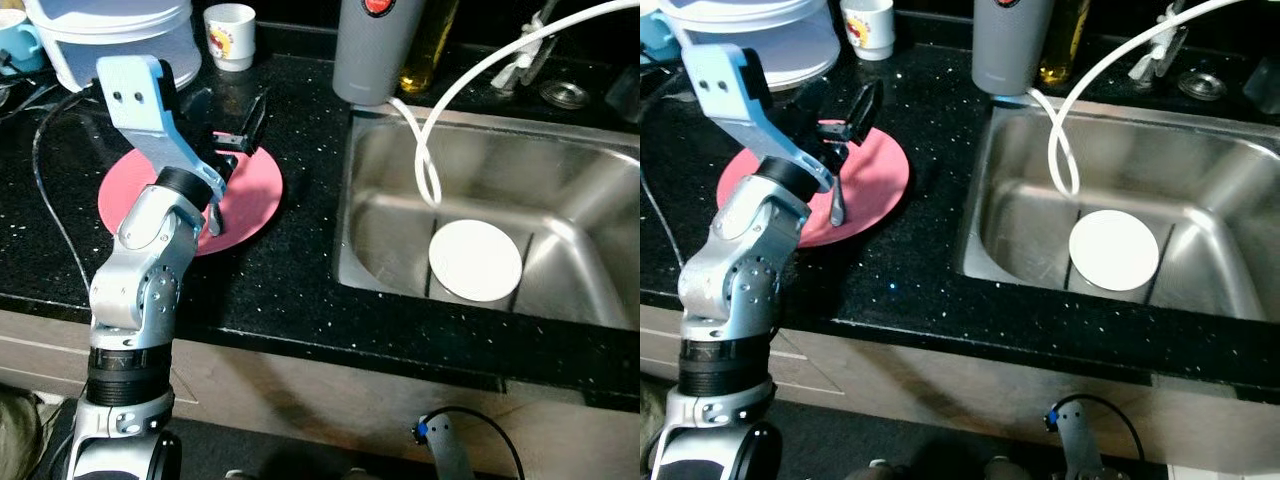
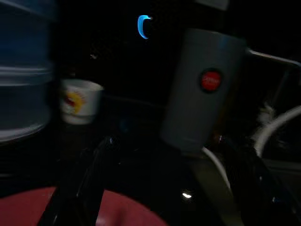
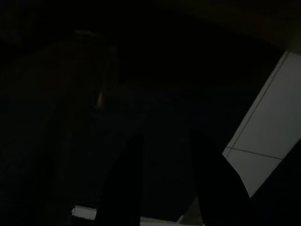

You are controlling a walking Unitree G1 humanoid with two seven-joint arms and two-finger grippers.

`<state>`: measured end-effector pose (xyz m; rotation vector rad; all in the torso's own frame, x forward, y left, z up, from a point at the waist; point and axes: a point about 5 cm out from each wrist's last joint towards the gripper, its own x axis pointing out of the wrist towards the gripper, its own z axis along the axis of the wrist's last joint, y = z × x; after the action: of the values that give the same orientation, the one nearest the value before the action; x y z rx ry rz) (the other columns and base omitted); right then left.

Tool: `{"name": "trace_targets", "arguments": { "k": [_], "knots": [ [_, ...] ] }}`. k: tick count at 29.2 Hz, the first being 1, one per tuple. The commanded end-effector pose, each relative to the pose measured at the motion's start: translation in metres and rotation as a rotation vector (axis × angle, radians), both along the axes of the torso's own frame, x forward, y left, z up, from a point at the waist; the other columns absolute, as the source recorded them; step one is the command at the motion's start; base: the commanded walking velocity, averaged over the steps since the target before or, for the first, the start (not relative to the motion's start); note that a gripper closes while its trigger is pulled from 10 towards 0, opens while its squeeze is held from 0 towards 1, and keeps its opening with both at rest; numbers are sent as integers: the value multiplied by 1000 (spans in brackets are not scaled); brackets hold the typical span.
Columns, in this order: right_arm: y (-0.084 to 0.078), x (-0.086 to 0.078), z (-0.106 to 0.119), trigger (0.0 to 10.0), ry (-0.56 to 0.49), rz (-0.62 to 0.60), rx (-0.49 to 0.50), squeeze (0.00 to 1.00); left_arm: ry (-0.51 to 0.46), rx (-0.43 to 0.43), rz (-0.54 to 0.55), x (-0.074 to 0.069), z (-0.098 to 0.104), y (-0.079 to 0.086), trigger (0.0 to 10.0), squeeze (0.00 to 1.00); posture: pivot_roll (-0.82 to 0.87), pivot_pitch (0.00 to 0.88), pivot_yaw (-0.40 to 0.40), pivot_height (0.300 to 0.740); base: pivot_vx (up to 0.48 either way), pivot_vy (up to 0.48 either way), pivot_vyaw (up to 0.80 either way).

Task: Kitchen organization

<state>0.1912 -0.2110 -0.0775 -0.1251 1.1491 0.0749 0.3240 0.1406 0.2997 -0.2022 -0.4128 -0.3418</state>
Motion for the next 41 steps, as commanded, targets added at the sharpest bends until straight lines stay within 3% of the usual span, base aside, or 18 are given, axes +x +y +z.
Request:
{"name": "trace_targets", "arguments": {
  "k": [1, 5, 7, 8, 13, 22, 32, 41],
  "knots": [
    [-2, -2, 0, 10000, 1, -6, -6, 0, 99, 14, 82, 7, -5, 8, 10000, 0, 78, 165, -53, 740, 0, 0, 0],
    [-3, -2, 0, 10000, 3, -4, -7, 0, 211, -35, 156, 12, -5, 11, 10000, 0, 76, 166, -54, 740, 0, 0, 0],
    [-3, -2, 0, 10000, 3, -4, -8, 0, 281, -20, 202, 11, -7, 7, 10000, 0, 78, 166, -54, 740, 0, 0, 0],
    [-3, -2, 0, 10000, 4, -3, -9, 0, 366, 7, 226, 12, -16, 3, 10000, 0, 80, 167, -53, 740, 0, 0, 0],
    [-1, -1, 0, 10000, 1, -6, -7, 0, 520, 42, 228, 19, -41, 5, 10000, 0, 72, 164, -44, 740, 0, 0, 0],
    [-1, -2, -1, 10000, 0, -12, -8, 0, 663, 172, 314, 30, -50, 17, 10000, 0, 67, 163, -38, 740, 0, 0, 0],
    [-1, -3, -1, 10000, 3, -12, -13, 0, 826, 312, 292, 33, -64, 15, 10000, 0, 65, 167, -36, 740, 0, 0, 0],
    [0, -3, -2, 10000, 4, -12, -13, 0, 807, 357, 226, 37, -59, 11, 10000, 0, 66, 163, -34, 740, 0, 0, 0]
  ]
}}
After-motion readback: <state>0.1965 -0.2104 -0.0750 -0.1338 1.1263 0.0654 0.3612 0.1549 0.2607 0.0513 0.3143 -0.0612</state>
